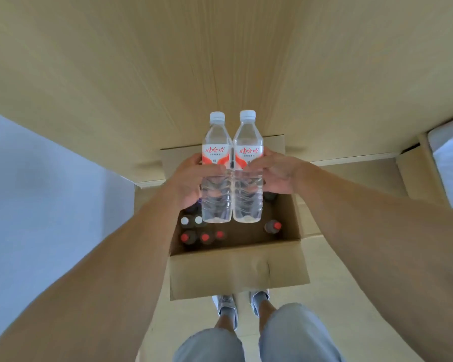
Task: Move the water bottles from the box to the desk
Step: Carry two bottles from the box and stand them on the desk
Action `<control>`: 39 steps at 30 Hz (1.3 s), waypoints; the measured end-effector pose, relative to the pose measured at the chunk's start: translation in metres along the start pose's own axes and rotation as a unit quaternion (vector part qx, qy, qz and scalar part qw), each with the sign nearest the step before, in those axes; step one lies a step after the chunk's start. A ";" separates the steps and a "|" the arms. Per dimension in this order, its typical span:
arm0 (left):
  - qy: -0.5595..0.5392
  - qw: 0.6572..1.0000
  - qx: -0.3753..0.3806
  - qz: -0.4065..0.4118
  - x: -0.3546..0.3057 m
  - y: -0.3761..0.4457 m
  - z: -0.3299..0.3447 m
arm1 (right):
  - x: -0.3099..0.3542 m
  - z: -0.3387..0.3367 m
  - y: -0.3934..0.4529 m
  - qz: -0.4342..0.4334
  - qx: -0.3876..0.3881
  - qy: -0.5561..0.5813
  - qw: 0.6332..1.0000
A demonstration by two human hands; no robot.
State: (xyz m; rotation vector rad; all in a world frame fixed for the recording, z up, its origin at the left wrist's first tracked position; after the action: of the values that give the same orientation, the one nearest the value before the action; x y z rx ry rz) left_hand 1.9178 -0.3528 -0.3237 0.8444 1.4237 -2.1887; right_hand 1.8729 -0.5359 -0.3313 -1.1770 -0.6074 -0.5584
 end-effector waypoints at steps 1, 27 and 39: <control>0.003 1.000 0.002 0.010 -0.013 -0.010 0.006 | 0.011 0.002 -0.011 -0.010 0.006 0.003 1.000; 0.013 0.992 0.113 0.054 -0.083 -0.095 0.187 | 0.062 -0.027 -0.232 -0.135 -0.204 0.069 0.967; 0.127 0.944 0.304 -0.007 -0.017 -0.137 0.256 | -0.036 0.000 -0.326 -0.228 -0.302 0.182 0.908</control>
State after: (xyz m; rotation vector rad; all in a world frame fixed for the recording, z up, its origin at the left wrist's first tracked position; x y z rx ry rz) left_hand 1.7766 -0.5318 -0.1425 1.3624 0.8346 -2.6471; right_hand 1.6240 -0.6265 -0.1384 -1.4584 -0.3874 -1.4096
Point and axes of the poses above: each hand's wrist, its own y-axis towards the middle knuckle, its own z-axis out of the palm, x = y × z, the point moved 4 cm from there along y, towards the middle knuckle, and after that the axes turned 12 degrees about -y, right-handed, at the moved point
